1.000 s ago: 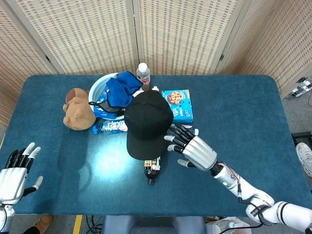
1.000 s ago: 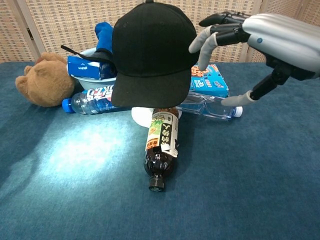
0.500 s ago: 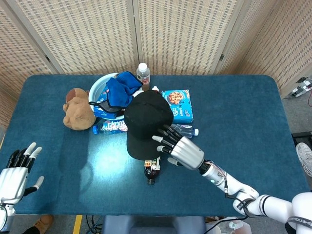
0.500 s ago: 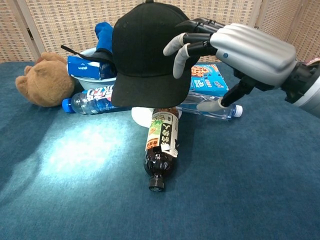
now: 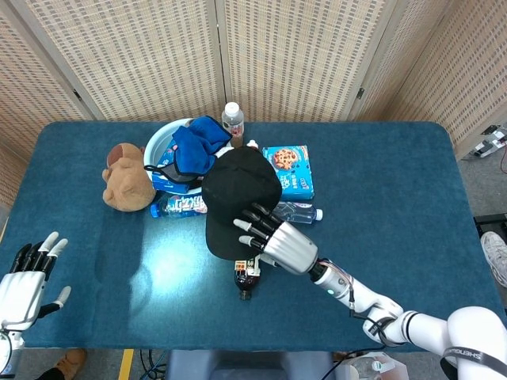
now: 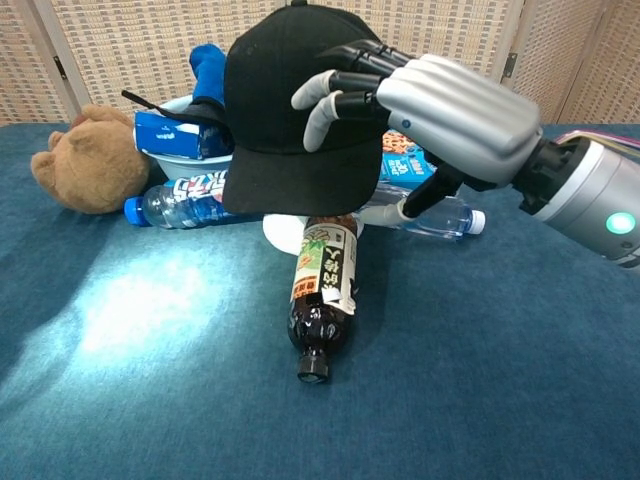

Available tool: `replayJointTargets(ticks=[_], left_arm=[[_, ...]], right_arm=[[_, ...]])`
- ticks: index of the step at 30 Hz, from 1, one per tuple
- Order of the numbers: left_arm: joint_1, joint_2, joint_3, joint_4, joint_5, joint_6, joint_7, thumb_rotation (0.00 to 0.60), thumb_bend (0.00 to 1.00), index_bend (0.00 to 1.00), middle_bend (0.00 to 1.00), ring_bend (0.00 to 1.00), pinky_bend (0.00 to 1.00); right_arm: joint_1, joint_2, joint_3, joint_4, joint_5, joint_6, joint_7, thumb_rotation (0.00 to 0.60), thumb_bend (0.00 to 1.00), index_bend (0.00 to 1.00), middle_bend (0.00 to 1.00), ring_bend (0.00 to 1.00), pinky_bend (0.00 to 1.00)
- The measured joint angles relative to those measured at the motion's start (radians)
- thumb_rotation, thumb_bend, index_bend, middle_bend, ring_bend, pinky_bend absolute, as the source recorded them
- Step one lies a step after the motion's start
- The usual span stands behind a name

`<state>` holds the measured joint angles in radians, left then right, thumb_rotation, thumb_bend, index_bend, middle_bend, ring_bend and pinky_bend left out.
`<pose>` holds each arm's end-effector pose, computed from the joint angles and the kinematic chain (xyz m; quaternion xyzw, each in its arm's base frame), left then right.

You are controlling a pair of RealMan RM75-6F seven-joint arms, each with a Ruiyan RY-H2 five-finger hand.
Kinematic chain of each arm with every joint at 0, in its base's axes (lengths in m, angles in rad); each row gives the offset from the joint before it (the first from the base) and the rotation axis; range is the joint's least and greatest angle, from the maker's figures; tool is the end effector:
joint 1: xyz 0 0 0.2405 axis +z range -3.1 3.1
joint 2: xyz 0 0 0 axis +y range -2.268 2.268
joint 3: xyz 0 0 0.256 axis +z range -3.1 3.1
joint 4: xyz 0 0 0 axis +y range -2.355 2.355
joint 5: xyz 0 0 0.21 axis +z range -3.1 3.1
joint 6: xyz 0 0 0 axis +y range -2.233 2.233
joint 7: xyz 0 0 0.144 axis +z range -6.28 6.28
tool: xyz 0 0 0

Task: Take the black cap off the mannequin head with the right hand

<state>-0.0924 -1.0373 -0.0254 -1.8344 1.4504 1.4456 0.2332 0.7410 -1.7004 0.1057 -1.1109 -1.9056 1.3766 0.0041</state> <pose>-0.2810 0.1742 0.1587 -0.6197 -0.3866 -0.3358 0.5948 -0.1070 -0.3112 -0.0173 0.7650 -0.0947 0.5677 0.2889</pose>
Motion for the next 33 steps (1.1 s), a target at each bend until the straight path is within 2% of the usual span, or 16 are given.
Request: replayJointTargets(ticks=[12, 17, 28, 31, 33], left_arm=[[-0.003, 0.000, 0.000, 0.010, -0.009, -0.010, -0.018, 0.600, 0.28, 0.06, 0.00, 0.07, 0.00], [0.000, 0.005, 0.001, 0.013, -0.006, -0.005, -0.031, 0.600, 0.28, 0.07, 0.00, 0.07, 0.00], [0.001, 0.004, 0.003, 0.019, -0.009, -0.008, -0.040, 0.600, 0.28, 0.07, 0.00, 0.07, 0.00], [0.000, 0.005, 0.002, 0.018, -0.013, -0.010, -0.039, 0.600, 0.28, 0.07, 0.00, 0.07, 0.00], [0.000, 0.006, 0.002, 0.017, -0.014, -0.010, -0.039, 0.600, 0.28, 0.07, 0.00, 0.07, 0.00]], right_arm=[[0.043, -0.073, -0.006, 0.083, 0.013, 0.005, -0.027, 0.600, 0.06, 0.35, 0.17, 0.00, 0.00], [0.057, -0.097, -0.003, 0.112, 0.020, 0.025, -0.015, 0.600, 0.20, 0.36, 0.19, 0.00, 0.00], [0.073, -0.140, -0.009, 0.192, 0.025, 0.099, 0.045, 0.600, 0.36, 0.45, 0.25, 0.04, 0.00], [0.079, -0.148, -0.014, 0.207, 0.025, 0.105, 0.048, 0.600, 0.41, 0.52, 0.28, 0.06, 0.00], [0.083, -0.154, -0.014, 0.219, 0.025, 0.113, 0.052, 0.600, 0.45, 0.60, 0.30, 0.07, 0.00]])
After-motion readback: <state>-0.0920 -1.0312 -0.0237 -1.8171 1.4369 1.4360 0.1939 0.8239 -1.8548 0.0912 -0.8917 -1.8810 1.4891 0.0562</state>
